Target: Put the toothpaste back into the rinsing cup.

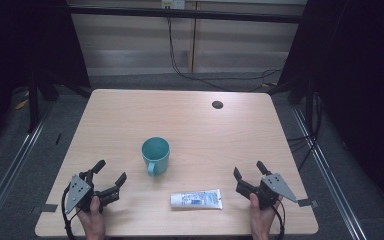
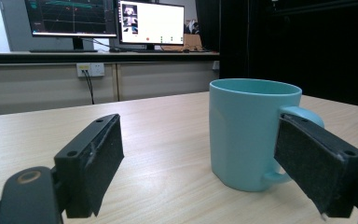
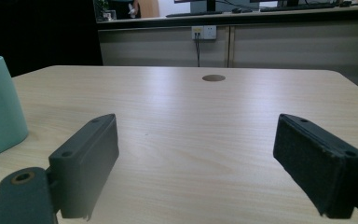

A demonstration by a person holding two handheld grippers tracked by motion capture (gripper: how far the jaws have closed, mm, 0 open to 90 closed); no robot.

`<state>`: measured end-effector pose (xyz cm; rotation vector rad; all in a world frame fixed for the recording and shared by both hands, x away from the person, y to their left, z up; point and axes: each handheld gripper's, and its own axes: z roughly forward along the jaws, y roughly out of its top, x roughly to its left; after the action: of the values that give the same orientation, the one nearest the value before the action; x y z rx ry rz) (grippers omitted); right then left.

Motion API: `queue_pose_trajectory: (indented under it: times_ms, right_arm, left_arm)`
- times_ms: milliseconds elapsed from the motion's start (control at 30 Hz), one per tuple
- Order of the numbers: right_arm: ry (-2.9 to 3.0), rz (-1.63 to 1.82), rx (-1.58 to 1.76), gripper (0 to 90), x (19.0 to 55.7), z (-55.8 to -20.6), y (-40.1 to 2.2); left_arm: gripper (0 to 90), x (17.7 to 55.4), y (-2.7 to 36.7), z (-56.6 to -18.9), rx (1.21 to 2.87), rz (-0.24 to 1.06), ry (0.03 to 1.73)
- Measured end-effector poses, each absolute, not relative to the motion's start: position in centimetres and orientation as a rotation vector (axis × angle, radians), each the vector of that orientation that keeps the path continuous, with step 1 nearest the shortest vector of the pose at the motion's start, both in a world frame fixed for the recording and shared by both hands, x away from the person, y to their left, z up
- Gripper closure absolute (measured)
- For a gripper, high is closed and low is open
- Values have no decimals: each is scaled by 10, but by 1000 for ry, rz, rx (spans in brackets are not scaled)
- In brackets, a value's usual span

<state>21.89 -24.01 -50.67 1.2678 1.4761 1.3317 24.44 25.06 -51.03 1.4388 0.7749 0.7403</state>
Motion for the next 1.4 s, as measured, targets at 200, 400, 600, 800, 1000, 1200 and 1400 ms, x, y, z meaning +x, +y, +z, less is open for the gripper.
queue_pose_trajectory:
  times_ms: [200,400,600,800,1000,1200,1400]
  right_arm:
    - [1520,1331,1294,135,223,-506,-241]
    - [1598,1347,1306,168,225,-505,-241]
    - [1673,1361,1287,221,223,-496,-237]
    - [1740,1401,1258,273,222,-484,-231]
    - [1834,1423,1232,321,221,-477,-221]
    - [1921,1424,1185,345,219,-471,-213]
    - [1992,1433,1142,385,220,-468,-204]
  left_arm:
    - [155,244,251,-510,1439,740,775]
    - [155,245,251,-510,1446,749,772]
    - [155,245,251,-510,1441,744,773]
    - [155,245,251,-510,1441,745,773]
    - [155,244,251,-510,1439,744,775]
    - [155,244,250,-510,1438,742,776]
    - [155,244,250,-510,1439,743,776]
